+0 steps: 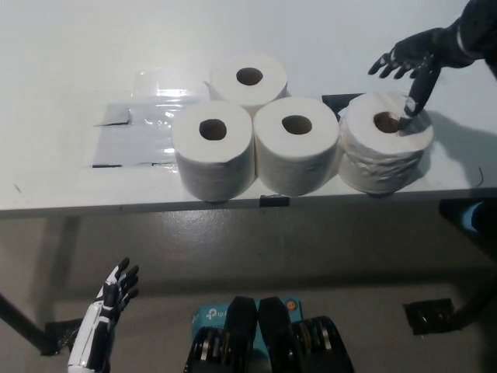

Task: A few rolls of toilet paper are kept infront of the robot and the robot uses its right hand to lift one of the rolls and and places it on top of the other rolls to stack it.

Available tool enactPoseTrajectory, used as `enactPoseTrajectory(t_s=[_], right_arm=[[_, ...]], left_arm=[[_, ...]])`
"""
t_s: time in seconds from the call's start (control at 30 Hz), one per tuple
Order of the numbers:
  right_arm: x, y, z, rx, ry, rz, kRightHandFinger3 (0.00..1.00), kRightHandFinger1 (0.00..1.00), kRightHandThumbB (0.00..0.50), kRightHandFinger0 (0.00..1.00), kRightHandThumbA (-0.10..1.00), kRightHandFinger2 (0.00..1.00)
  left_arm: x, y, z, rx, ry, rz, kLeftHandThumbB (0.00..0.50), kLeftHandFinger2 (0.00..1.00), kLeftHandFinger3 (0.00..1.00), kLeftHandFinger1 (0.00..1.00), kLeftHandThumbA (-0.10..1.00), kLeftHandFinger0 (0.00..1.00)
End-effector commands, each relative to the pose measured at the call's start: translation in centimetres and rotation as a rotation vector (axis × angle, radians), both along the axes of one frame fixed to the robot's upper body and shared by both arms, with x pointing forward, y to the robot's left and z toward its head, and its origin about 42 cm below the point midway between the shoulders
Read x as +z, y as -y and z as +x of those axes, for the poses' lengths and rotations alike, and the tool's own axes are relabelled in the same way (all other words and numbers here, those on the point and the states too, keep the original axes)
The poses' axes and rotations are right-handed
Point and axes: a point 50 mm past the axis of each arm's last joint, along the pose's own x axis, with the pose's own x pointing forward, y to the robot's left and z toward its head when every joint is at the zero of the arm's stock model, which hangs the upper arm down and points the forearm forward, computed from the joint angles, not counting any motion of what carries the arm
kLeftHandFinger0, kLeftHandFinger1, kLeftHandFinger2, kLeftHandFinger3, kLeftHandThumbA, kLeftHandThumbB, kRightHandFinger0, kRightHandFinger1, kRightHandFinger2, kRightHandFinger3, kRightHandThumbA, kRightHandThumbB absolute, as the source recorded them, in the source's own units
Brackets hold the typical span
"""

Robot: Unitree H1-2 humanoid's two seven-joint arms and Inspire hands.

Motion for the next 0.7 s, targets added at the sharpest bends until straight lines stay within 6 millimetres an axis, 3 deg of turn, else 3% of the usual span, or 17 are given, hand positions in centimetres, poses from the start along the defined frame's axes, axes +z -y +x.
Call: enactPoseTrajectory(t_s=[0.0,0.13,0.3,0.43,0.53,0.67], right_arm=[[3.2,-0.6,0.5,-0.015,0.096,-0.038,1.0,1.0,0.439,1.0,1.0,1.0],[2.5,-0.8,0.6,-0.041,0.108,-0.05,1.0,1.0,0.494,1.0,1.0,1.0],[2.8,-0.9,0.7,-0.029,0.106,-0.051,1.0,1.0,0.444,1.0,1.0,1.0],[3.1,-0.6,0.8,-0.032,0.088,-0.035,1.0,1.0,0.446,1.0,1.0,1.0],[4.0,-0.7,0.8,-0.023,0.089,-0.044,1.0,1.0,0.397,1.0,1.0,1.0],[4.9,-0.7,0.9,-0.013,0.123,-0.052,1.0,1.0,0.385,1.0,1.0,1.0]], left_arm=[[1.1,-0.5,0.2,-0.012,0.061,0.013,0.148,1.0,1.0,1.0,1.0,1.0],[1.1,-0.5,0.2,-0.014,0.058,0.015,0.157,1.0,1.0,1.0,1.0,1.0],[1.3,-0.5,0.2,-0.012,0.063,0.013,0.144,1.0,1.0,1.0,1.0,1.0],[1.2,-0.6,0.2,-0.013,0.062,0.012,0.146,1.0,1.0,1.0,1.0,1.0],[1.2,-0.7,0.1,-0.011,0.063,0.016,0.145,1.0,1.0,1.0,1.0,1.0],[1.2,-0.7,0.1,-0.011,0.059,0.011,0.147,1.0,1.0,1.0,1.0,1.0]])
